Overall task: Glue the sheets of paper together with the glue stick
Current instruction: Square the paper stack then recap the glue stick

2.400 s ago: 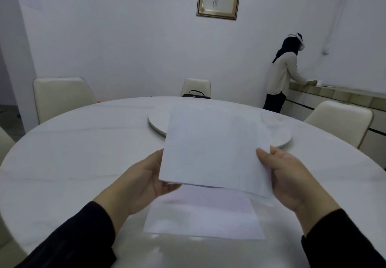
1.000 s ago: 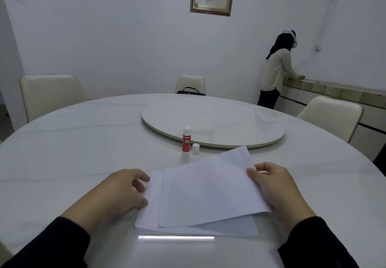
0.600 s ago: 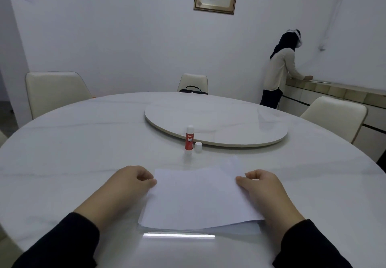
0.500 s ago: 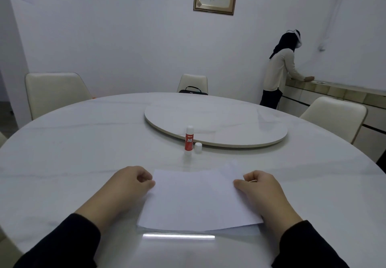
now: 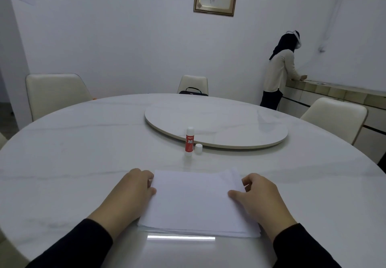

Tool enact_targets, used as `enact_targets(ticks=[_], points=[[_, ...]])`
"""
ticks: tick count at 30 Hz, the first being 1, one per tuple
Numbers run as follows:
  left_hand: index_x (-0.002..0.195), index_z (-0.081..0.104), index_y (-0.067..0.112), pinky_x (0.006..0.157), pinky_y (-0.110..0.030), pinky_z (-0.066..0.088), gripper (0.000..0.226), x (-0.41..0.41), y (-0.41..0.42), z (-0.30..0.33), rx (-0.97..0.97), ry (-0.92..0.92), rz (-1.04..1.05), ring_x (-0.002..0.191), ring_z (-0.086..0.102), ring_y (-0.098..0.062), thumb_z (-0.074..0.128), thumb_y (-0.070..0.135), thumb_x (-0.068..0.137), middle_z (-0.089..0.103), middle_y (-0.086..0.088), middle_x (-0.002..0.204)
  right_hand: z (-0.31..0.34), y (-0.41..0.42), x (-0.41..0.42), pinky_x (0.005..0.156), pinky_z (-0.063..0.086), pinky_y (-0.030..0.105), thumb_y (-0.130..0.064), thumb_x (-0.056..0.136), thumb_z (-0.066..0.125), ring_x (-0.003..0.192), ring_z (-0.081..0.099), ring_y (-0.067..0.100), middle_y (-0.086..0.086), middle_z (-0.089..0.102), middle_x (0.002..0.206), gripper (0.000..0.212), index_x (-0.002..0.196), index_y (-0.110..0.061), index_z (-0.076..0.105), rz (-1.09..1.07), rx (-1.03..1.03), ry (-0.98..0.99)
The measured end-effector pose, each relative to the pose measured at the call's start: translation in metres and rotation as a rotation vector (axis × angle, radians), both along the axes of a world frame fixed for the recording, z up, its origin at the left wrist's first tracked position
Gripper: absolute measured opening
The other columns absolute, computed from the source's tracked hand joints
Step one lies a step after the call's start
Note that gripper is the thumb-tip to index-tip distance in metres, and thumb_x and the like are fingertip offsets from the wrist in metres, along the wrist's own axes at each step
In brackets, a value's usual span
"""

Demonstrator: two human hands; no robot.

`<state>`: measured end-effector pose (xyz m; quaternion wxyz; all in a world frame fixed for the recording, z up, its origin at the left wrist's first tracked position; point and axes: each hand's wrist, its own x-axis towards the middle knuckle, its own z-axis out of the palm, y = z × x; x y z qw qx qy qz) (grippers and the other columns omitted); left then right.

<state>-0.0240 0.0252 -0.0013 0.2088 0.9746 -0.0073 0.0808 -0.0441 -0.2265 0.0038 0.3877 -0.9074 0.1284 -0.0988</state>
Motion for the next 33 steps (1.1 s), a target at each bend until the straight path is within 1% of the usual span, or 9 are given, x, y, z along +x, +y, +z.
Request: enact_targets(ticks=[4,7,10,13,16,20,25,30,33], points=[[0.110,0.061,0.011,0.081,-0.025,0.041,0.022,0.001,0.002,-0.001,0.003,-0.001,-0.004,0.097,0.056,-0.020,0.053,0.021,0.092,0.056,-0.006,0.107,-0.001,0.001,0.000,0.058,0.039,0.020,-0.030,0.075,0.074,0.078,0.056,0.012,-0.005,0.058,0.088,0.032,0.099,-0.014,0.060,0.001,-0.080,0.033],[0.098,0.060,0.013,0.076,-0.024,0.041,0.013,0.002,0.001,0.000,0.035,0.018,-0.011,0.094,0.056,-0.020,0.054,0.022,0.092,0.054,-0.004,0.103,-0.003,0.001,0.001,0.075,0.042,0.024,-0.038,0.075,0.073,0.100,0.057,0.017,0.000,0.056,0.112,0.052,0.118,-0.015,0.055,-0.002,-0.181,0.044],[0.102,0.055,0.016,0.079,-0.025,0.040,0.012,0.006,0.000,0.007,0.052,0.042,-0.026,0.103,0.056,-0.022,0.052,0.024,0.093,0.053,-0.007,0.113,-0.001,-0.005,0.001,0.079,0.039,0.026,-0.041,0.074,0.074,0.106,0.055,0.020,0.004,0.051,0.124,0.066,0.129,-0.017,0.046,-0.037,-0.114,-0.015],[0.129,0.051,0.011,0.089,-0.026,0.040,0.041,0.031,0.001,0.026,-0.081,-0.054,0.047,0.110,0.054,-0.022,0.052,0.031,0.093,0.055,-0.008,0.124,0.004,-0.011,0.004,0.078,0.043,0.030,-0.046,0.082,0.064,0.097,0.057,0.021,0.004,0.055,0.113,0.053,0.123,-0.017,0.049,-0.098,0.038,-0.101],[0.125,0.055,0.014,0.080,-0.024,0.040,0.045,0.068,-0.012,0.038,-0.331,-0.093,0.009,0.096,0.053,-0.015,0.060,0.038,0.087,0.059,-0.001,0.114,0.002,-0.009,0.008,0.077,0.050,0.035,-0.047,0.086,0.057,0.085,0.058,0.017,0.001,0.056,0.098,0.040,0.115,-0.020,0.050,-0.123,0.046,-0.139],[0.134,0.047,0.013,0.085,-0.023,0.040,0.056,0.104,-0.044,0.027,-0.646,0.011,-0.119,0.106,0.053,-0.015,0.066,0.031,0.085,0.057,0.002,0.124,0.000,-0.006,0.010,0.075,0.053,0.040,-0.043,0.088,0.055,0.078,0.060,0.020,0.000,0.056,0.087,0.027,0.105,-0.022,0.053,-0.105,0.031,-0.166],[0.111,0.057,0.014,0.058,-0.013,0.038,0.020,0.125,-0.072,0.015,-0.782,0.032,-0.157,0.074,0.055,-0.001,0.057,0.018,0.091,0.060,0.001,0.102,-0.001,-0.006,0.011,0.070,0.048,0.034,-0.038,0.088,0.056,0.077,0.057,0.017,0.000,0.057,0.085,0.022,0.101,-0.021,0.054,-0.096,0.027,-0.193],[0.095,0.058,0.013,0.058,-0.017,0.037,0.007,0.130,-0.080,0.005,-0.776,-0.034,-0.081,0.070,0.054,-0.003,0.054,0.017,0.092,0.062,-0.002,0.092,-0.001,-0.006,0.011,0.066,0.044,0.031,-0.035,0.089,0.056,0.076,0.055,0.012,-0.001,0.056,0.085,0.020,0.101,-0.020,0.055,-0.085,0.005,-0.201],[0.089,0.064,0.012,0.075,-0.025,0.051,0.004,0.120,-0.078,0.020,-0.933,-0.060,-0.144,0.079,0.065,-0.014,0.061,0.016,0.088,0.067,-0.002,0.086,0.004,-0.005,0.009,0.066,0.052,0.036,-0.031,0.090,0.057,0.072,0.055,0.012,-0.001,0.058,0.084,0.010,0.094,-0.021,0.059,-0.050,0.096,-0.276]])
